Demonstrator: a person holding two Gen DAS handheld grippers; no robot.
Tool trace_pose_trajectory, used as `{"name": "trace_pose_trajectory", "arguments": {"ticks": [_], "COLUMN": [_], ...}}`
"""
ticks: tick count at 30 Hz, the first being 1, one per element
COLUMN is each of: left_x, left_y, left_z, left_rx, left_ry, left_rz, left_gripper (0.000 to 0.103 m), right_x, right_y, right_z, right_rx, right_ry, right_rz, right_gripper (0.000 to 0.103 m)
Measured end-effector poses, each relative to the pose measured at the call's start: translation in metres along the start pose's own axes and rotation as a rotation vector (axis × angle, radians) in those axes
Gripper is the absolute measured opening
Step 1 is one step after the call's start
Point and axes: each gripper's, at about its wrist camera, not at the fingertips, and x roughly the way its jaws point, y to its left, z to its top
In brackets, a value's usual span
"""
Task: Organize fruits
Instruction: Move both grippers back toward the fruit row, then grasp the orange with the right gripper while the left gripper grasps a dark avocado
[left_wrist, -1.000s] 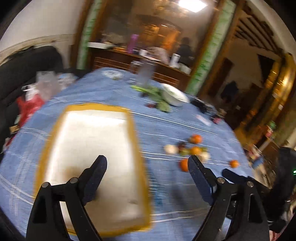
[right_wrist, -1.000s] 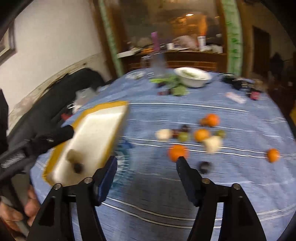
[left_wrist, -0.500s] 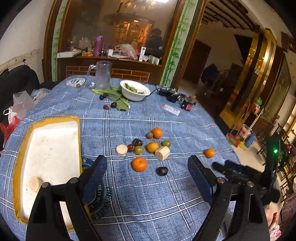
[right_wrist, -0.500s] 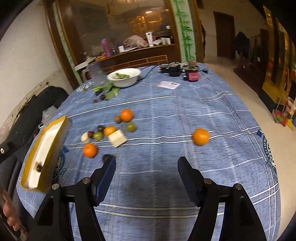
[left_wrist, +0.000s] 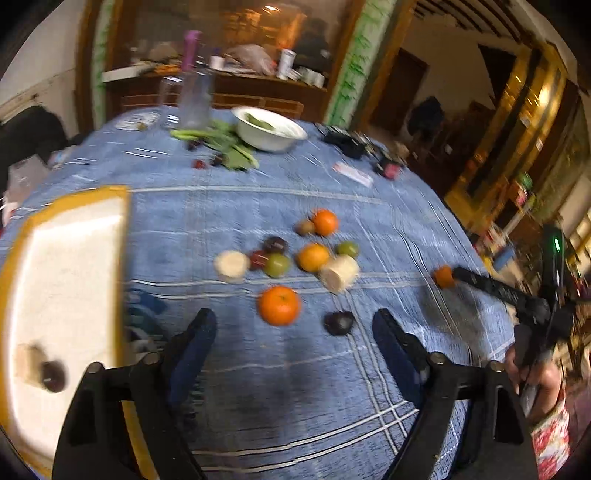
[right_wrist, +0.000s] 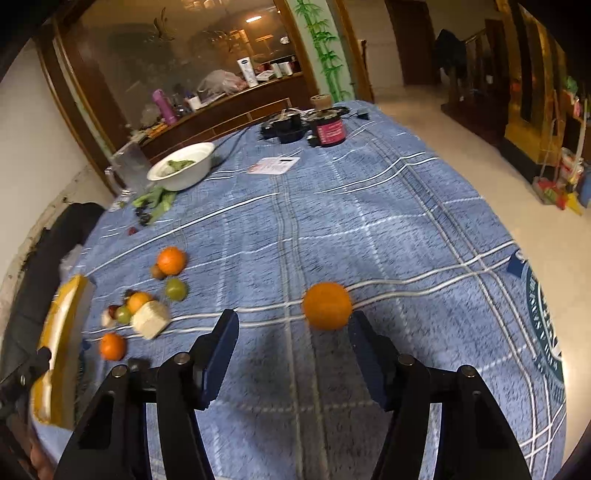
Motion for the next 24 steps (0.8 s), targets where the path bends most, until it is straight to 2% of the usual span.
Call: {"name": "trace_pose_trajectory", "arguments": {"ticks": [4,6,15,18,20,21,22,24], "left_x": [0.026,0.041,0.086,0.093,0.092,0.091,0.09,0.086], "left_y": [-0.028,-0.038,-0.056,-0.062,-0.066,-0.066,-0.065,-0.06], "left_z": [-0.008,-0.011,-0.013,-0.019,-0.02,-0.021,-0.02,-0.019], "left_rx": [0.101,0.136,0.248,0.3,0.325,0.334,0.336,0.303], "left_ry": [0.031,0.057,0.115,0.125,0.117,0.107,0.106,0.114], "left_rz": [-0.04,-0.046,0.019,0.047,0.068,0.095,0.106,0.076], "left_gripper": [0.064,0.059,0.057,0.043,0.035,0.026,0.023,0.023], "right_x": [0.014,0.024,0.049,0.051,0.052,0.051,0.051,0.051], "right_y": [-0.005,-0.008,-0.01,-0.006,-0.005,-0.005,-0.004,-0.003], "right_z": [0.007,0.011,0.012,0.012,0.012,0.011,0.011,0.011], "right_rx": [-0.004,0.002,-0.009,-0.038,-0.049,-0.047,-0.047,-0.048], "right_ry": [0.001,0.023,0.055,0.055,0.053,0.054,0.054,0.053], "right_rz": [-0.058,-0.081,-0.125,-0.16,-0.174,-0.159,-0.157,-0.158], "right_gripper": [0.066,0.066,0.065,0.055,0.041,0.038,0.036,0.036]}}
